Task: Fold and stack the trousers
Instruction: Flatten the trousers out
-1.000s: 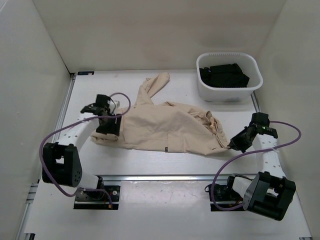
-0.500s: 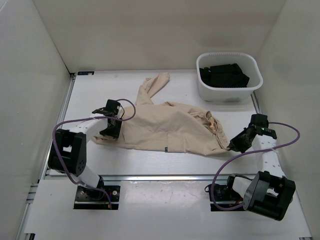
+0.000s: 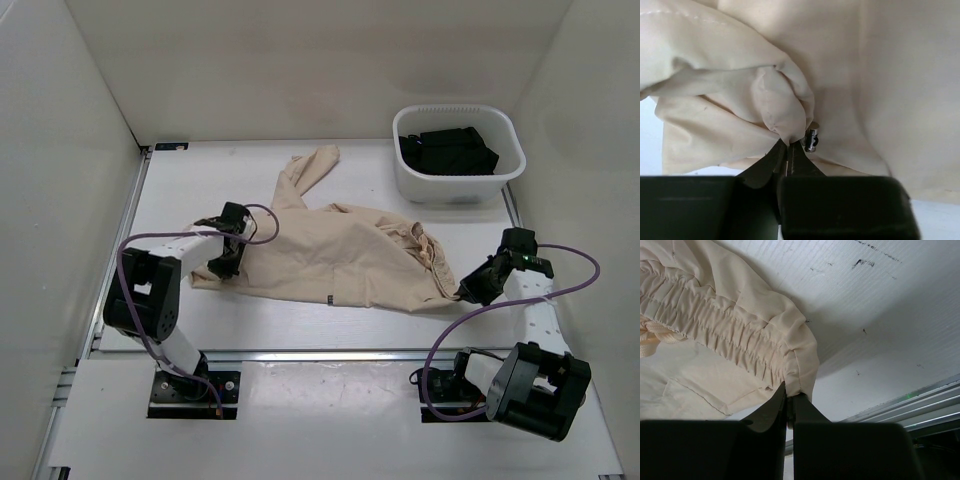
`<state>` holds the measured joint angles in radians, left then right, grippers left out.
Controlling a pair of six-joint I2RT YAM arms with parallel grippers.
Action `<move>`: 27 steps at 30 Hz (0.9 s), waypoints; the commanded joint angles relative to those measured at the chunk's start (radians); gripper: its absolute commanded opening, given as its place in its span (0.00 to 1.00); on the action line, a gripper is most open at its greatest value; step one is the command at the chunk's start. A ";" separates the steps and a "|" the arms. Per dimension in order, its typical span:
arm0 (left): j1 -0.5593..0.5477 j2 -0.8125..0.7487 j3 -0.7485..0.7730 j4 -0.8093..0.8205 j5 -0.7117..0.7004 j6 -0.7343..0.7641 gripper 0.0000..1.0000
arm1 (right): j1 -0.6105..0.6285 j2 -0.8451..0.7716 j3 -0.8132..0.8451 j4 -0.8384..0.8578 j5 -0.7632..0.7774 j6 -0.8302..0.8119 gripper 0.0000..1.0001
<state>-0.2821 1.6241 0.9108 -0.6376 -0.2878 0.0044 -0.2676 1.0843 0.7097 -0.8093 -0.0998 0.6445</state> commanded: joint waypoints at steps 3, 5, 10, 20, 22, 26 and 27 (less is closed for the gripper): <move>0.107 -0.042 0.201 -0.083 -0.014 -0.004 0.14 | -0.025 0.038 0.097 0.010 0.011 -0.040 0.00; 0.265 -0.052 0.386 -0.154 0.103 -0.004 0.14 | -0.047 0.080 0.166 -0.016 -0.003 -0.049 0.00; 0.652 -0.073 0.642 -0.436 0.295 -0.004 0.14 | -0.102 0.095 0.347 -0.100 -0.003 -0.059 0.00; 1.185 -0.267 0.050 -0.275 0.269 -0.004 0.14 | -0.219 -0.103 0.099 -0.206 0.133 0.018 0.00; 1.231 -0.276 -0.047 -0.243 0.279 -0.004 0.14 | -0.237 -0.115 0.048 -0.235 0.179 0.040 0.00; 1.290 -0.285 -0.150 -0.168 0.269 -0.004 0.14 | -0.246 -0.155 0.011 -0.269 0.239 0.139 0.00; 1.301 -0.274 -0.159 -0.168 0.260 -0.004 0.14 | -0.257 -0.155 0.011 -0.278 0.253 0.150 0.00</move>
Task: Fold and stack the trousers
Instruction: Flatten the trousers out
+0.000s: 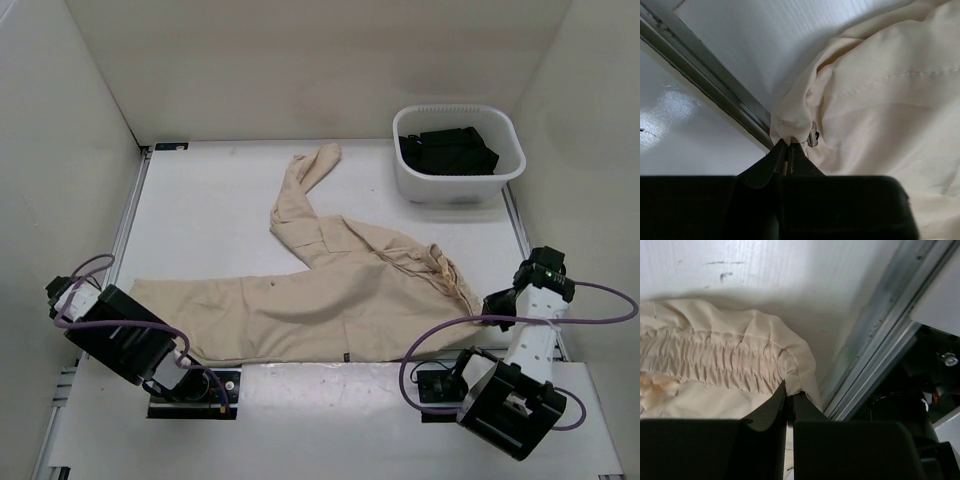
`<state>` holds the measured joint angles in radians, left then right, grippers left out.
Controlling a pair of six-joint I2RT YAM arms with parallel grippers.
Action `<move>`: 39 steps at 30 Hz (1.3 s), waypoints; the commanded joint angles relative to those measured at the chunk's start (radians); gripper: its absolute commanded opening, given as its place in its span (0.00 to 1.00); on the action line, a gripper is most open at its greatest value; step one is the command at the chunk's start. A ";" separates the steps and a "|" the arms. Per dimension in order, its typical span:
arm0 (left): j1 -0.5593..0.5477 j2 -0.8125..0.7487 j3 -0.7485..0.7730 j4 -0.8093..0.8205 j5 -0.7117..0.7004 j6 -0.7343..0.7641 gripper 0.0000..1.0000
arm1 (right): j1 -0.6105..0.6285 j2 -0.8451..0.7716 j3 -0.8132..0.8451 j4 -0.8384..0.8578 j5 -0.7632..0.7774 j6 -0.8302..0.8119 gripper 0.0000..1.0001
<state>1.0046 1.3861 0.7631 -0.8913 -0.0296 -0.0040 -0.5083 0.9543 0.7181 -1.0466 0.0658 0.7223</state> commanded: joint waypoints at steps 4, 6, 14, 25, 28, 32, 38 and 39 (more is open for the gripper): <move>0.026 -0.012 0.001 0.097 -0.007 0.004 0.30 | -0.026 -0.025 0.053 -0.119 0.187 0.120 0.26; 0.026 -0.002 0.025 0.057 -0.020 0.004 0.64 | -0.026 -0.025 0.095 -0.119 0.203 0.114 0.75; -0.346 -0.197 0.367 -0.141 0.148 0.004 1.00 | 0.167 0.063 0.432 0.029 0.080 -0.148 0.99; -1.141 0.693 1.275 -0.184 0.243 0.004 1.00 | 0.695 0.564 0.601 0.194 0.064 -0.219 0.99; -1.238 0.910 1.458 -0.218 0.243 0.004 1.00 | 0.695 0.697 0.622 0.174 0.039 -0.288 0.99; -1.336 0.992 1.350 -0.161 0.203 0.004 1.00 | 0.722 0.756 0.589 0.157 0.131 -0.288 0.99; -1.387 0.936 1.092 -0.058 0.191 0.004 0.45 | 0.645 0.781 0.454 0.229 0.095 -0.229 0.36; -1.387 0.895 1.064 -0.058 0.201 0.004 0.26 | 0.634 0.761 0.440 0.229 0.095 -0.215 0.06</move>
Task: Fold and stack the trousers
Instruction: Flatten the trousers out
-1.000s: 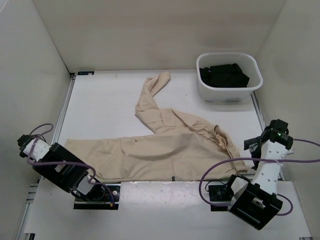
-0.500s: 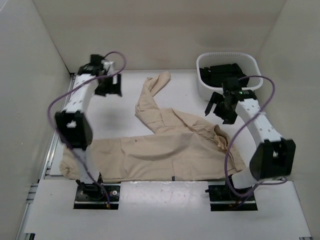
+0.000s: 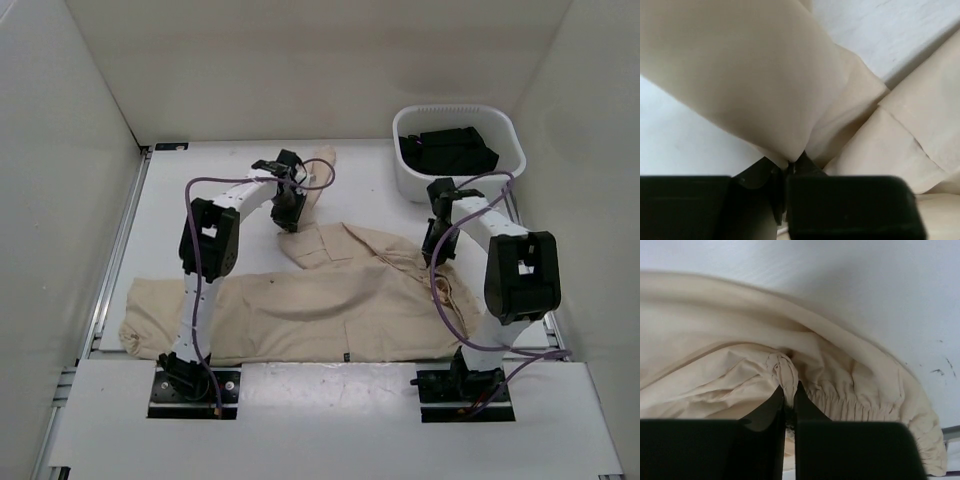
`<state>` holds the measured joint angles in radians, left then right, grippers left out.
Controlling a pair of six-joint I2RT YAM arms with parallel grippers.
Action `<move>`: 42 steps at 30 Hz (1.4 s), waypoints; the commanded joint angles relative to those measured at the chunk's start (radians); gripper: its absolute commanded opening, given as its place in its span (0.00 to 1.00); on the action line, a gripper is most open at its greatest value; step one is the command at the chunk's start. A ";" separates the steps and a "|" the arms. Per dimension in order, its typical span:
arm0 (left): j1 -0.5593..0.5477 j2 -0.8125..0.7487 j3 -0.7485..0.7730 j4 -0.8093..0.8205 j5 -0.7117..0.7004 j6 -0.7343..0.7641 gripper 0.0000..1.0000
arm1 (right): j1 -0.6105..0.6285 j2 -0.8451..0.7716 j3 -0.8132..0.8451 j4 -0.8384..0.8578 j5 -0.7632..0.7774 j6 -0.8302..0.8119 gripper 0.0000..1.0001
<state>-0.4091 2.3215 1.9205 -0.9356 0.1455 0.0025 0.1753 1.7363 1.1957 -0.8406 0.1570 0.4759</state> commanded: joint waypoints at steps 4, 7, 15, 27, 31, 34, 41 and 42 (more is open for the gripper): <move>0.007 -0.242 -0.358 -0.069 0.006 -0.002 0.21 | -0.132 -0.141 -0.120 0.060 0.022 0.055 0.00; -0.051 -0.417 -0.474 -0.175 0.046 -0.002 0.69 | -0.158 -0.185 -0.131 0.060 0.022 0.006 0.00; 0.182 -0.553 -0.269 0.136 0.005 -0.002 1.00 | -0.149 -0.187 -0.084 0.060 -0.049 -0.031 0.00; 0.208 0.012 0.076 -0.069 0.141 -0.002 1.00 | -0.120 -0.190 -0.056 0.032 -0.030 -0.031 0.00; 0.199 -0.010 -0.006 -0.058 0.204 -0.002 0.66 | -0.120 -0.208 -0.068 0.032 -0.020 -0.011 0.00; 0.220 -0.051 -0.037 -0.058 0.188 -0.002 0.14 | -0.120 -0.233 -0.068 0.006 0.021 0.000 0.00; 0.525 -0.430 -0.176 -0.068 -0.061 -0.002 0.14 | -0.232 -0.372 -0.080 -0.032 0.147 0.053 0.00; 0.555 -0.471 -0.199 -0.078 -0.093 -0.002 0.14 | -0.232 -0.411 -0.102 -0.032 0.136 0.043 0.00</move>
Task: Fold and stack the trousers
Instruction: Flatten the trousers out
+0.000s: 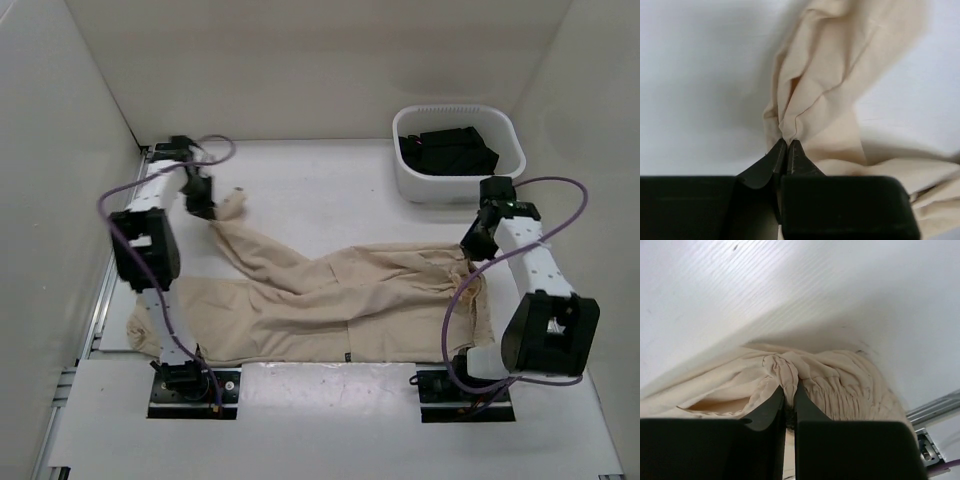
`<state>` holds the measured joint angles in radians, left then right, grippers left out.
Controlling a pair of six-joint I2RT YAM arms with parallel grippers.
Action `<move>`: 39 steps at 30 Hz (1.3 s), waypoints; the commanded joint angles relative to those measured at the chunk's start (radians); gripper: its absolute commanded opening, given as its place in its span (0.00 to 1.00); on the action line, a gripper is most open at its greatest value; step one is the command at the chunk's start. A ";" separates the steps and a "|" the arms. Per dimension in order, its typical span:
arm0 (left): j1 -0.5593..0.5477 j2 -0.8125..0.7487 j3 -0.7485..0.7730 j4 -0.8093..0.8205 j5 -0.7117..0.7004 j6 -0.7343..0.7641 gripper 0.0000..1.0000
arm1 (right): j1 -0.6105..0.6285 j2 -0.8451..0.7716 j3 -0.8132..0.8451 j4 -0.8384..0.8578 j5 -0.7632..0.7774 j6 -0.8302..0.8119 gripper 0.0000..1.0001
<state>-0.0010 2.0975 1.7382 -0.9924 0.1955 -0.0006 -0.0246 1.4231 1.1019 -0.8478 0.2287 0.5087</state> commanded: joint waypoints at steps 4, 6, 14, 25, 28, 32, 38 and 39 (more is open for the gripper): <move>0.196 -0.468 -0.164 -0.071 -0.301 0.001 0.14 | -0.043 -0.150 -0.028 -0.016 0.003 -0.009 0.00; 0.196 -0.511 -0.235 -0.103 -0.376 0.001 0.14 | -0.043 -0.174 -0.037 -0.004 -0.034 -0.018 0.00; 0.196 -0.422 -0.243 -0.238 -0.475 0.001 0.14 | -0.043 -0.185 -0.027 0.006 -0.080 -0.081 0.00; 0.144 0.253 0.600 -0.318 -0.470 0.001 0.91 | -0.032 -0.096 -0.005 0.026 -0.121 -0.099 0.00; 0.203 0.098 0.434 -0.212 -0.447 0.001 1.00 | -0.032 -0.096 -0.023 0.026 -0.121 -0.099 0.00; 0.285 -0.216 0.059 0.001 -0.407 0.001 1.00 | -0.032 -0.105 -0.042 0.016 -0.121 -0.099 0.00; 0.329 -0.473 -0.301 0.001 -0.361 0.001 0.96 | -0.023 -0.115 -0.082 0.016 -0.132 -0.078 0.00; 0.338 -0.497 -0.352 0.001 -0.372 0.001 0.96 | -0.023 -0.124 -0.082 0.016 -0.132 -0.078 0.00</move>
<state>0.3504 1.6417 1.5364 -1.0042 -0.1993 -0.0010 -0.0536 1.3304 1.0328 -0.8337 0.1135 0.4343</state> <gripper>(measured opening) 0.969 0.058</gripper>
